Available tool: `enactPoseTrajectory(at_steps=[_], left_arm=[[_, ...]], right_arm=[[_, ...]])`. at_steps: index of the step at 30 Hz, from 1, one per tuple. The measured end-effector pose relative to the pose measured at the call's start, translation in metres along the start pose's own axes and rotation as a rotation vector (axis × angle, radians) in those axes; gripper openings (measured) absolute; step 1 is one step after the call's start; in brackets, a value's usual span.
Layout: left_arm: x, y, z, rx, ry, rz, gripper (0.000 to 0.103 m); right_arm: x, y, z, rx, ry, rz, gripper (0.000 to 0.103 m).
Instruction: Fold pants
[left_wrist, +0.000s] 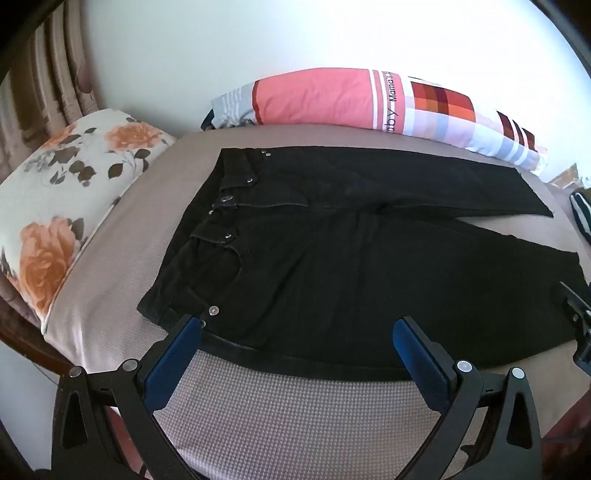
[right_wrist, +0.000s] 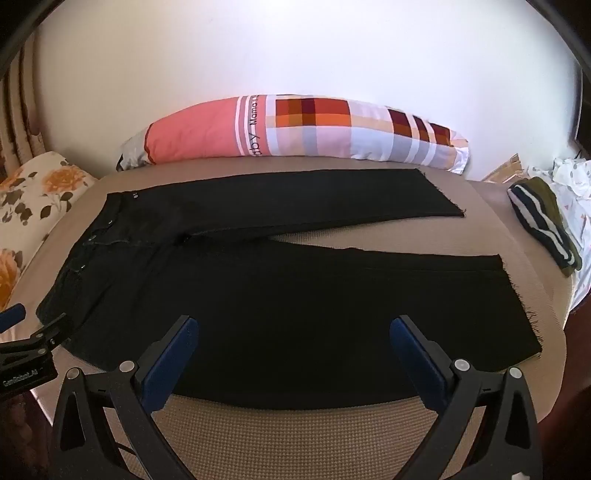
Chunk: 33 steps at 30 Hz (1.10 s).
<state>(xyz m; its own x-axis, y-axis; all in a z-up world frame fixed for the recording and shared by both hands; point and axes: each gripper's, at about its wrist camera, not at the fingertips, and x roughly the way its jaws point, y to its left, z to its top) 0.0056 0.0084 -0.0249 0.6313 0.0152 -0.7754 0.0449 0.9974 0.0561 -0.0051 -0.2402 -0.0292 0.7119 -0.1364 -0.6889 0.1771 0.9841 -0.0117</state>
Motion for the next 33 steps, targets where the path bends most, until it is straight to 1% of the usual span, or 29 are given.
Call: enactPoseTrajectory(at_steps=[5,10,17,25,31,33], left_arm=[[-0.0016,-0.0008,0.0002,0.014,-0.023,0.0,0.103],[-0.0047,0.0023,0.0004,-0.003,-0.058,-0.007,0.103],[-0.0072,0.0009,0.0004,0.009,-0.08,0.0,0.103],[-0.0076,0.0026,-0.0003,-0.003,-0.06,-0.026,0.103],[-0.0077,0.0004,0.0026,0.002,-0.053,-0.001,0.103],[-0.0057,0.0006,0.0027,-0.006,-0.036,-0.008,0.103]], right_arm=[[0.0024,0.001,-0.0017,-0.005,0.018,-0.016,0.103],[0.0037,0.0011,-0.0025,-0.002,0.03,-0.013,0.103],[0.0054,0.0012,-0.0019,-0.001,0.036,-0.006,0.103],[0.0041,0.0023,-0.0028,-0.003,0.031,-0.016,0.103],[0.0035,-0.0003,-0.0014,0.01,0.027,-0.014,0.103],[0.0031,-0.0006,-0.0015,0.011,0.024,-0.025,0.103]])
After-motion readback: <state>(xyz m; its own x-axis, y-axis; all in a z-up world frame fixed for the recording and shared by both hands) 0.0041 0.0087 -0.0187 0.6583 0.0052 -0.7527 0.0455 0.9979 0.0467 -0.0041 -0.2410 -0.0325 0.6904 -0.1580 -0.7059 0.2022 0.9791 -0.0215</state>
